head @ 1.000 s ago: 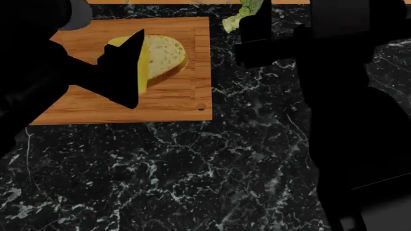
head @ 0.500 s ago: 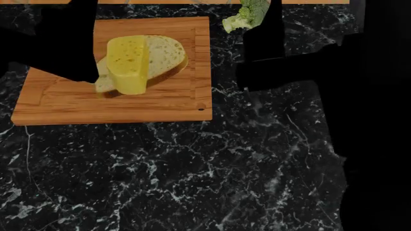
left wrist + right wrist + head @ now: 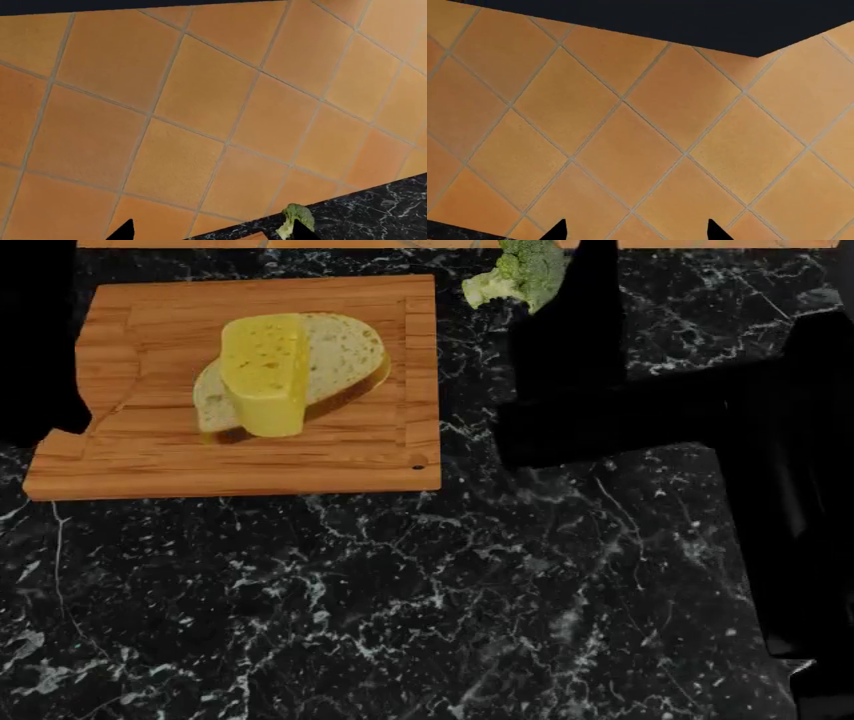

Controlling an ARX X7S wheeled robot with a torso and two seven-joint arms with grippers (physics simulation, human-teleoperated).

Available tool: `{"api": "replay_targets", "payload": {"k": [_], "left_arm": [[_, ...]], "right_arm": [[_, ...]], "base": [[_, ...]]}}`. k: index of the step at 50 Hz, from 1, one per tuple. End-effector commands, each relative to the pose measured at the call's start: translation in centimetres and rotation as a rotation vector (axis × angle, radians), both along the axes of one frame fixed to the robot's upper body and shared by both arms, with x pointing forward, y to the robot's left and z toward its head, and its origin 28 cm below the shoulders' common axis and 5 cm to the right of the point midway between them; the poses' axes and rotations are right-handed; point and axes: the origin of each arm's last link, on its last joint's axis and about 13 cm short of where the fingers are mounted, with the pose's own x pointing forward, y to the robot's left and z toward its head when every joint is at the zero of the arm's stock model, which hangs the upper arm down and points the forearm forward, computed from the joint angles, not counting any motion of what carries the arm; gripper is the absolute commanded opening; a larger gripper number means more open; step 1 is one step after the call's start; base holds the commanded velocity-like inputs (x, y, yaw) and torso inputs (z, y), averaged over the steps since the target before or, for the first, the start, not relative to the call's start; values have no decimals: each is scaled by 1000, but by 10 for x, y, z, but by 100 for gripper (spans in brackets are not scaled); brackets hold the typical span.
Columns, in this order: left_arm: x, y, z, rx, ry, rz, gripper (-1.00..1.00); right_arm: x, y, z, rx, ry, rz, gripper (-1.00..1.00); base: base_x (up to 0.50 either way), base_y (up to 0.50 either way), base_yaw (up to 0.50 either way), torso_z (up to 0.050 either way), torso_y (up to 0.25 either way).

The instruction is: Pick up the wedge of cheese and place it on the slice of bread to prepare a simple cheese on bread dish.

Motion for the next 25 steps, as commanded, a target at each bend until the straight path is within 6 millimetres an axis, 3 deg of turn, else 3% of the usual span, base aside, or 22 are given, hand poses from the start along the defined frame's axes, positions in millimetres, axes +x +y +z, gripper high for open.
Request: {"api": "replay_targets", "payload": {"k": [1, 25], "left_arm": [[-18, 5, 4, -4, -30, 10, 100], [-58, 8, 6, 21, -89, 36, 100]], "right_arm": [[-20, -3, 7, -27, -36, -30, 100], [-53, -8, 12, -61, -70, -71, 100]], "base": [[0, 0, 0, 0, 0], [0, 0, 0, 0, 0]]}}
